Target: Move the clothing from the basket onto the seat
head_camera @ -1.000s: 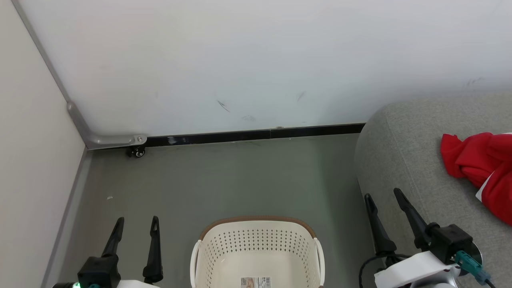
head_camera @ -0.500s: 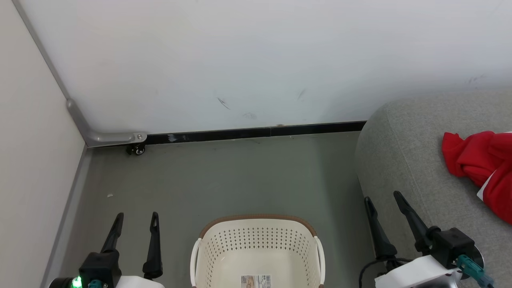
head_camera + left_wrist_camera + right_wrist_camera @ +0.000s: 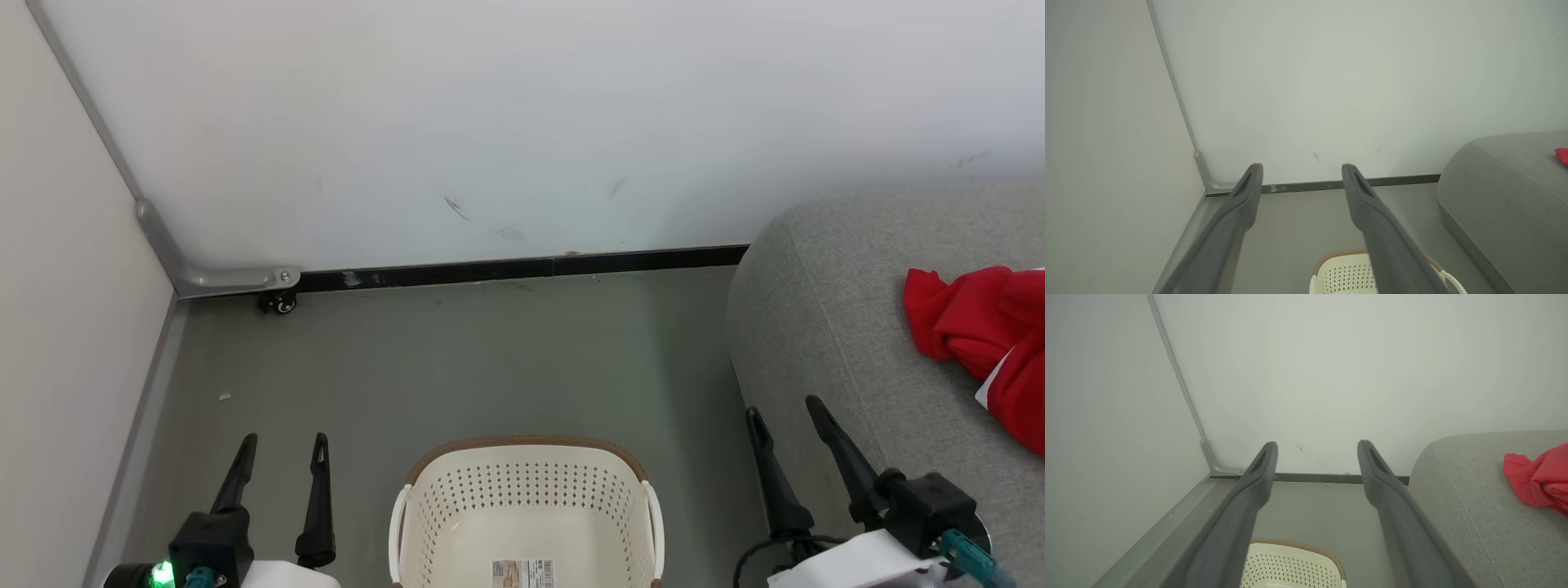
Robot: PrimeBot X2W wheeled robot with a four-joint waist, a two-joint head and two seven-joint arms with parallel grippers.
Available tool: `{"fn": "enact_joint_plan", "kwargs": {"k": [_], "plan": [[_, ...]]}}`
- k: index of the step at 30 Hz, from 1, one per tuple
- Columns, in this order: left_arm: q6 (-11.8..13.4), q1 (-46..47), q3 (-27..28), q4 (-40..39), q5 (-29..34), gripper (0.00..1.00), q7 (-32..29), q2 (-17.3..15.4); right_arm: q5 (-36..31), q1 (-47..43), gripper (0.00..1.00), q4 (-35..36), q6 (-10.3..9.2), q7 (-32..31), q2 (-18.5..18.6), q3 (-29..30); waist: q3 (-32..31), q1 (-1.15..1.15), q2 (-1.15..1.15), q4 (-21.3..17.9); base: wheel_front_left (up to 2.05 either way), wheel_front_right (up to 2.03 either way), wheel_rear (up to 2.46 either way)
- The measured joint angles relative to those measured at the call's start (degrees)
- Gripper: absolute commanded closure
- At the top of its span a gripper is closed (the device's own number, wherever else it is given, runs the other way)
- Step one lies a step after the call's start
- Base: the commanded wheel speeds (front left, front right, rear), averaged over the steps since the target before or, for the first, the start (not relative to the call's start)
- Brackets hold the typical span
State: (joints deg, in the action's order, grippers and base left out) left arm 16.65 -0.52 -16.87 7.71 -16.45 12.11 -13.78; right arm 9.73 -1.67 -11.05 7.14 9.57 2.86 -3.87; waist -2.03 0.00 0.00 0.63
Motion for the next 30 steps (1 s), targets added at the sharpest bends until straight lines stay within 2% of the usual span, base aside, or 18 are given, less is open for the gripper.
{"fn": "enact_joint_plan", "kwargs": {"k": [29, 30], "plan": [[1.0, 0.6, -0.5, 2.4, 0.5, 0.0, -1.6, 0.2, 0.9, -3.1, 0.0, 2.2, 0.0, -1.0, -0.1, 0.0, -0.7, 0.0, 0.0, 0.0, 0.0, 0.0, 0.0], [1.0, 0.5, -0.6, 2.6, 0.5, 1.0, -1.6, 0.3, 0.9, -3.2, 1.0, 1.8, -0.04, -1.0, -0.1, -0.1, -0.7, 0.0, 0.0, 0.0, 0.0, 0.0, 0.0]]}}
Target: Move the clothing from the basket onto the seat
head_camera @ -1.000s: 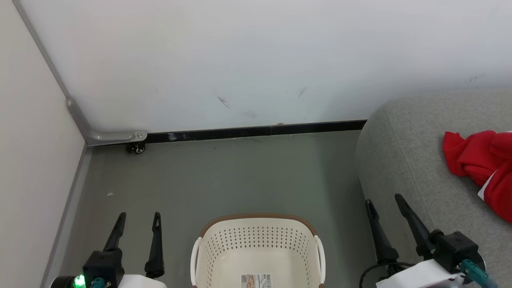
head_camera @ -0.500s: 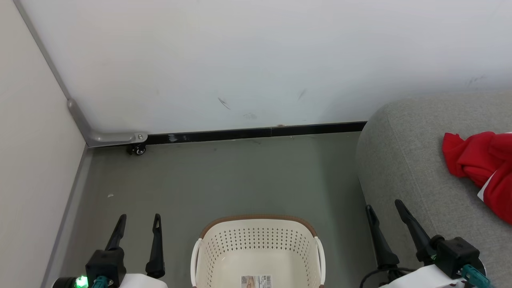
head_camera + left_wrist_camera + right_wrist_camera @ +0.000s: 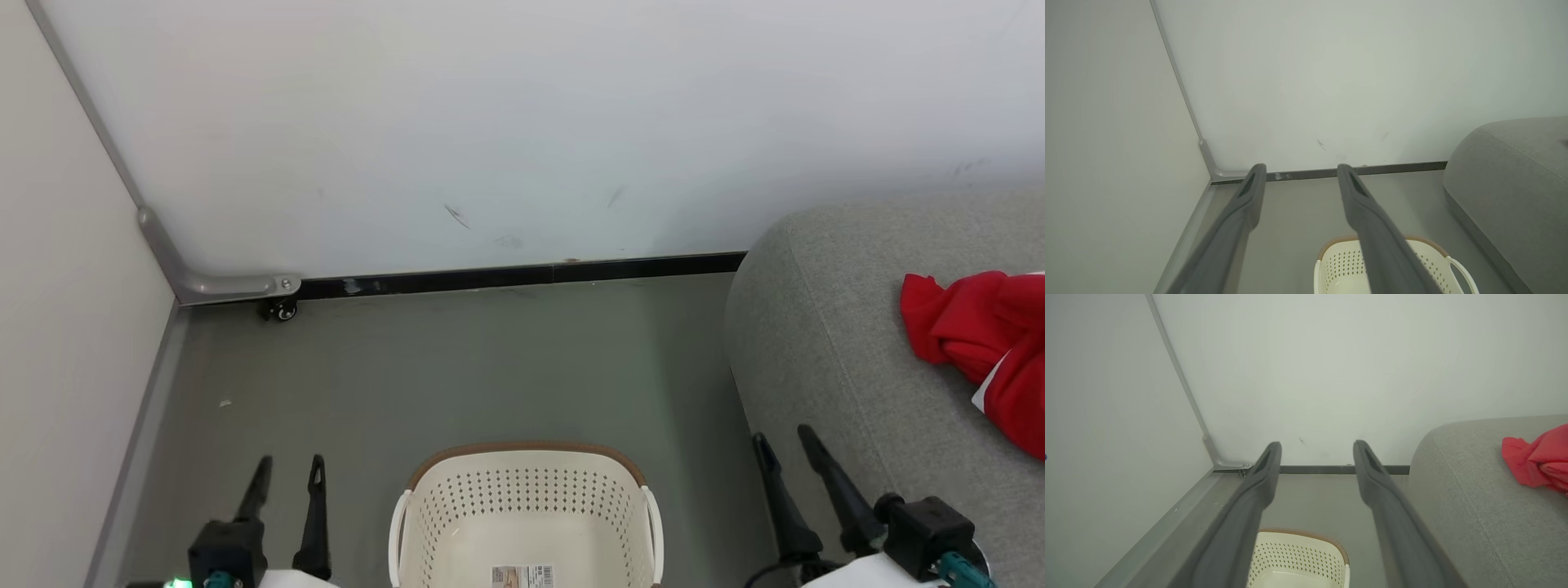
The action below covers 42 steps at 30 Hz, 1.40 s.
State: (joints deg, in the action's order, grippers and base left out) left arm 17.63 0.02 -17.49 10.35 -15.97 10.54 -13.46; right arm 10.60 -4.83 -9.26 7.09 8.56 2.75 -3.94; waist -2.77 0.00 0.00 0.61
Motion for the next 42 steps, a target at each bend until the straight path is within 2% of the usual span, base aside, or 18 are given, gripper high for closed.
{"fn": "enact_joint_plan", "kwargs": {"k": [5, 10, 18, 26, 29, 42], "plan": [[0.0, -2.5, -1.0, 3.1, 0.0, 1.0, 0.0, 1.5, 0.0, -1.9, 1.0, -3.2, -0.04, 0.0, -0.1, -0.2, 0.0, 0.0, 0.0, 0.0, 0.0, 0.0, 0.0], [-0.1, -3.0, -0.6, 2.8, -2.0, 1.0, -0.5, 1.9, 1.9, -2.5, 1.0, -3.3, -0.04, 0.0, -0.1, -0.6, 0.1, 0.0, 0.0, 0.0, 0.0, 0.0, 0.0], [-1.1, -3.0, 1.1, 1.8, -8.7, 1.0, -1.7, 2.8, 8.6, -3.1, 1.0, -1.7, -0.04, 0.1, -0.1, -1.2, 0.4, 0.0, 0.0, -0.1, 0.0, 0.0, 0.0], [-3.4, -3.0, 3.0, 1.4, -15.8, 1.0, -2.9, 3.4, 16.9, -3.0, 1.0, -1.7, -0.04, -0.6, -0.1, 0.0, 0.7, 0.05, 0.0, -0.1, 0.0, 0.0, 0.0], [-4.1, -3.0, 3.7, 1.2, -18.0, 1.0, -3.3, 3.7, 19.4, -2.9, 1.0, -1.7, -0.04, -1.0, -0.1, 0.2, 0.7, 0.15, 0.0, -0.1, 0.0, 0.0, 0.0], [-7.6, -3.0, 6.9, 0.9, -28.6, 1.0, -5.6, 5.1, 31.8, -1.9, 1.0, -1.8, -0.04, -2.6, 0.7, 1.4, 0.5, 0.89, 0.0, -0.2, 0.0, 0.0, 0.0]]}}
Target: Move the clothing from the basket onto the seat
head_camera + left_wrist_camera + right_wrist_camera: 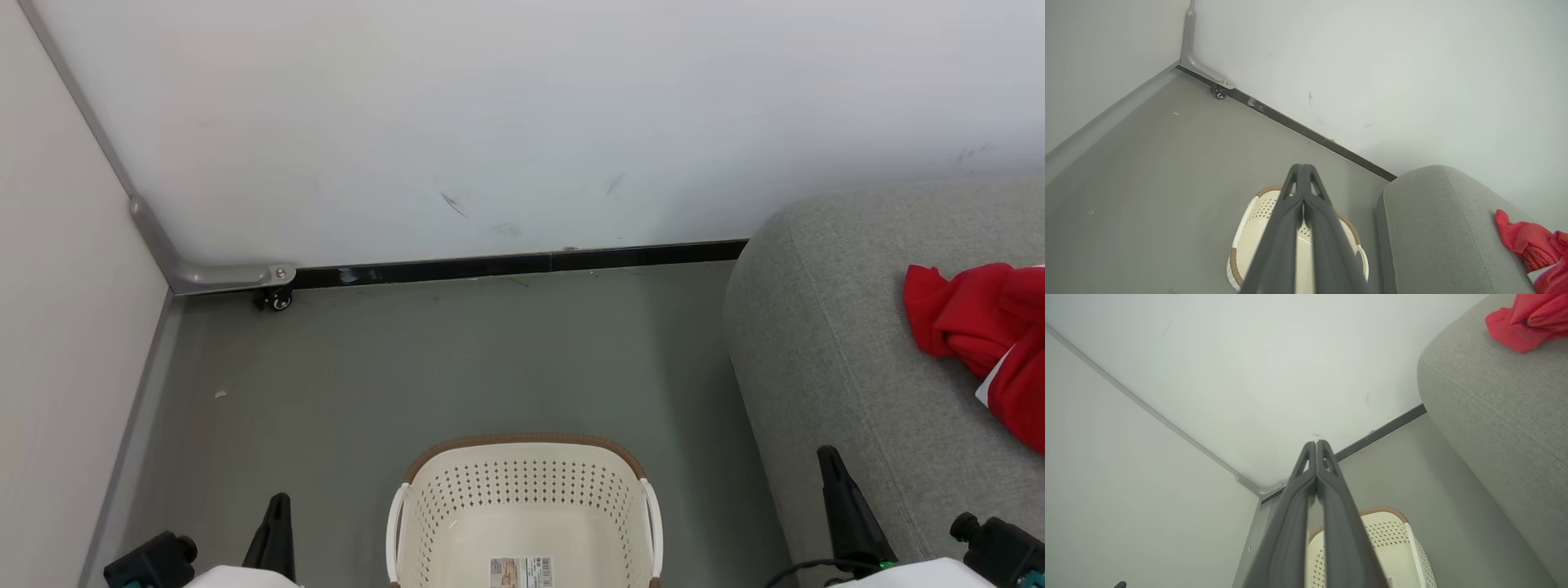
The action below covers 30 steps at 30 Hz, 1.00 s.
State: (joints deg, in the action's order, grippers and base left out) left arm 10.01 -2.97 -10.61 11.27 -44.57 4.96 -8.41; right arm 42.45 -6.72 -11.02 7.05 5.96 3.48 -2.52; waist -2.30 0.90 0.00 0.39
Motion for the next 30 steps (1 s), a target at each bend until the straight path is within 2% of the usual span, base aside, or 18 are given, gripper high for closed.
{"fn": "enact_joint_plan", "kwargs": {"k": [4, 11, 26, 30], "plan": [[-1.0, 0.0, 0.9, 0.0, -3.0, 1.0, -1.0, 0.3, 3.6, 0.4, 1.0, -0.1, 0.0, -0.5, 0.2, 0.2, -0.1, 0.08, 0.0, 0.0, 0.0, 0.0, 0.0], [-2.6, 0.1, 2.2, 0.0, -7.7, 1.0, -2.0, 1.0, 8.9, 1.3, 1.0, -0.4, 0.0, -1.3, 0.5, 0.5, 0.0, 0.08, 0.0, -0.1, 0.0, 0.0, 0.0], [-6.1, 1.1, 5.6, 0.6, -19.1, 1.0, -4.4, 2.0, 22.0, 3.9, 1.0, -1.6, 0.0, -3.0, 1.5, 1.3, 0.9, -0.62, 0.0, -0.2, 0.0, 0.0, 0.0], [-7.1, 2.0, 6.5, 0.9, -22.2, 1.0, -4.8, 2.5, 25.6, 4.7, 1.0, -1.9, 0.0, -3.4, 1.7, 1.6, 1.2, -0.73, 0.0, -0.2, 0.0, 0.0, 0.0]]}}
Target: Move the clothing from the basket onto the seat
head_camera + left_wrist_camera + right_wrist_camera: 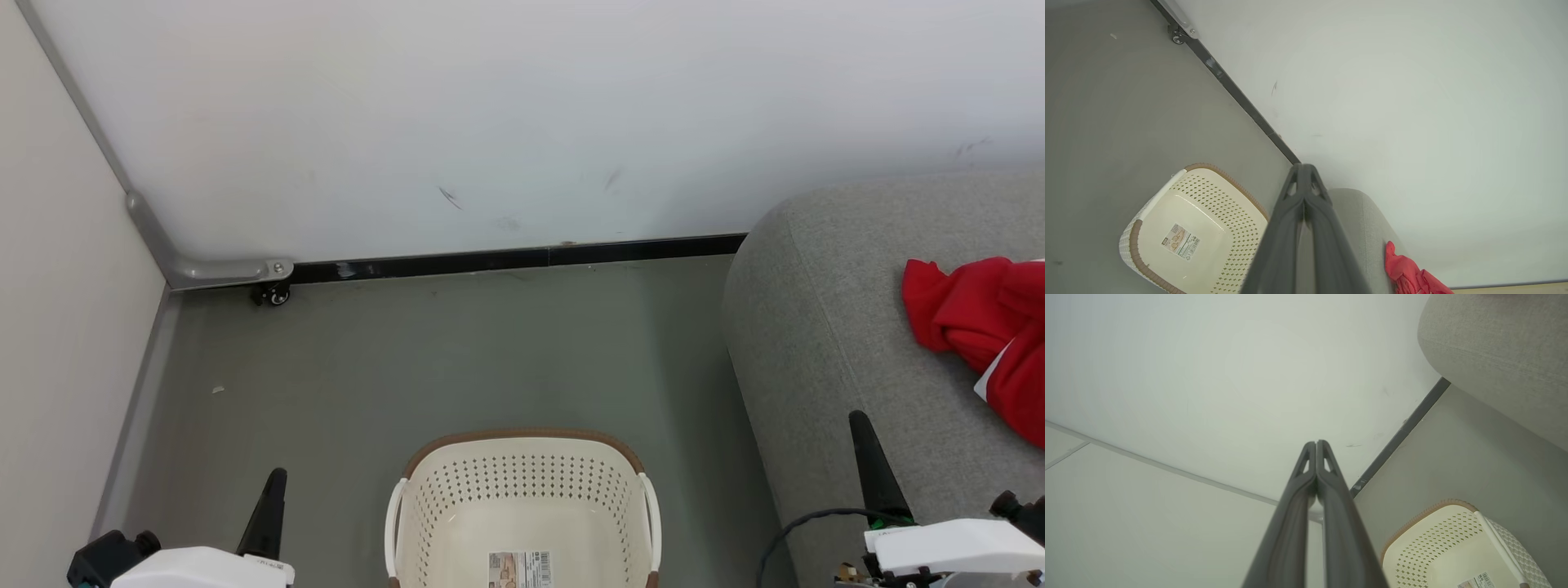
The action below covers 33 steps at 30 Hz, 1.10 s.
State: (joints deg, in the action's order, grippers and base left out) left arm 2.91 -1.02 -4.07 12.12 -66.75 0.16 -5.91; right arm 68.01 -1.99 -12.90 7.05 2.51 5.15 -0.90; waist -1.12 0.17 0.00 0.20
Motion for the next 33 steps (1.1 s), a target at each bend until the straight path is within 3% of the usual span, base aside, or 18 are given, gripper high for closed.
{"fn": "enact_joint_plan", "kwargs": {"k": [33], "plan": [[-8.9, 3.2, 7.5, 1.8, -25.2, 1.0, -5.5, 3.0, 28.5, 4.7, 1.0, -1.5, 0.0, -3.1, 1.4, 2.0, 1.3, -0.13, 0.0, -0.2, 0.0, 0.0, 0.0]]}}
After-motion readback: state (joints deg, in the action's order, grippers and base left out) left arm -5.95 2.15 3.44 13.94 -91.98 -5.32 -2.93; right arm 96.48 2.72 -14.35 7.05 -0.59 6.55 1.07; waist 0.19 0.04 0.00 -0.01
